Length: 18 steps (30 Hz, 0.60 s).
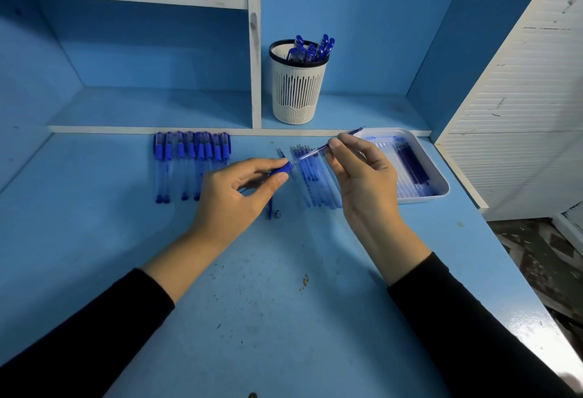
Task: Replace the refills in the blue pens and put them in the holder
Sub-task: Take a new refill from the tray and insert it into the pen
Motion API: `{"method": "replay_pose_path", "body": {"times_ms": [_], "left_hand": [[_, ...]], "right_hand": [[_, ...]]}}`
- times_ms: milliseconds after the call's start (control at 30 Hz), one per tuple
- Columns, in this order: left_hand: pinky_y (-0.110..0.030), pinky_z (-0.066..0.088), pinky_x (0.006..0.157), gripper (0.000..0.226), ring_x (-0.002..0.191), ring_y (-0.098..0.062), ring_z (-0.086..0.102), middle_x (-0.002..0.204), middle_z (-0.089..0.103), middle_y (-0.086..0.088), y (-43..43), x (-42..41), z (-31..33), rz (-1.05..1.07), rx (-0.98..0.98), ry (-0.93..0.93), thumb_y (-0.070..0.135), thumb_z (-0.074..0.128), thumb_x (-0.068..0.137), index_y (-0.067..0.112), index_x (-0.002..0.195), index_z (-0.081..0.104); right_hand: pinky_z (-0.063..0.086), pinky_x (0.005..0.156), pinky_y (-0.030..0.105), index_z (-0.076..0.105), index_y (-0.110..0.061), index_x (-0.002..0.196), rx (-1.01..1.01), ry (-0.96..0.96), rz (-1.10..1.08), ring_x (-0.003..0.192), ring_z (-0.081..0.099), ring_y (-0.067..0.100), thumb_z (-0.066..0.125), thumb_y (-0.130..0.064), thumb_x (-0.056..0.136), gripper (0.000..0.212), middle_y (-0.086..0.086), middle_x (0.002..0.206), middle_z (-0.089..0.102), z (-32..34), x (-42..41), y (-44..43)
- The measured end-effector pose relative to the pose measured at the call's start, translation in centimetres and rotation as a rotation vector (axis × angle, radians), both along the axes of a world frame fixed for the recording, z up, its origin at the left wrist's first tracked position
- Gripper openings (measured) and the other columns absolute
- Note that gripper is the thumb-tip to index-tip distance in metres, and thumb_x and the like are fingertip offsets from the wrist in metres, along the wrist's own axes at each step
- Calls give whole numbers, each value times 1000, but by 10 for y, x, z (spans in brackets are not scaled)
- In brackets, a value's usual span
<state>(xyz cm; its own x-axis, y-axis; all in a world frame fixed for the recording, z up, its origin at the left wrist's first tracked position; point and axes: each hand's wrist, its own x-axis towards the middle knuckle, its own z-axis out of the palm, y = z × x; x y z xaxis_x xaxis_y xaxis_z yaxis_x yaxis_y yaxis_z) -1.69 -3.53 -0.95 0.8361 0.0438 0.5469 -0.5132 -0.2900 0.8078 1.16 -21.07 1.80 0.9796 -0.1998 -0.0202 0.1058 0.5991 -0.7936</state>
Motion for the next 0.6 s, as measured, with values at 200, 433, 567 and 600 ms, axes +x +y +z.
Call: {"method": "replay_pose_path", "body": {"times_ms": [200,433,567,600], "left_hand": [[-18,55,82,23,88,-5,72,98,74,14,0,0,0,0,15,-10,11,76,83,19,104,72],[-23,57,84,22,89,-7,72,98,75,5,2,1,-2,22,63,-34,9,76,84,15,106,73],[-22,56,83,22,88,-6,72,98,75,6,3,1,-3,44,77,-47,10,76,84,14,105,74],[-21,56,83,22,87,-5,72,97,74,6,3,1,-3,48,88,-55,11,76,84,14,105,74]], "right_hand": [[54,74,22,66,-2,88,-35,6,-4,76,68,15,66,9,83,12,6,78,69,-3,0,1],[52,77,24,69,-3,89,-248,-113,-60,75,65,15,72,2,82,10,7,81,69,-2,-3,-3],[51,77,23,68,-2,88,-397,-213,-88,76,66,13,73,3,80,10,-1,79,70,3,-7,-7],[52,77,23,68,-2,87,-422,-237,-82,76,66,13,73,4,80,10,-2,78,70,5,-8,-7]]}}
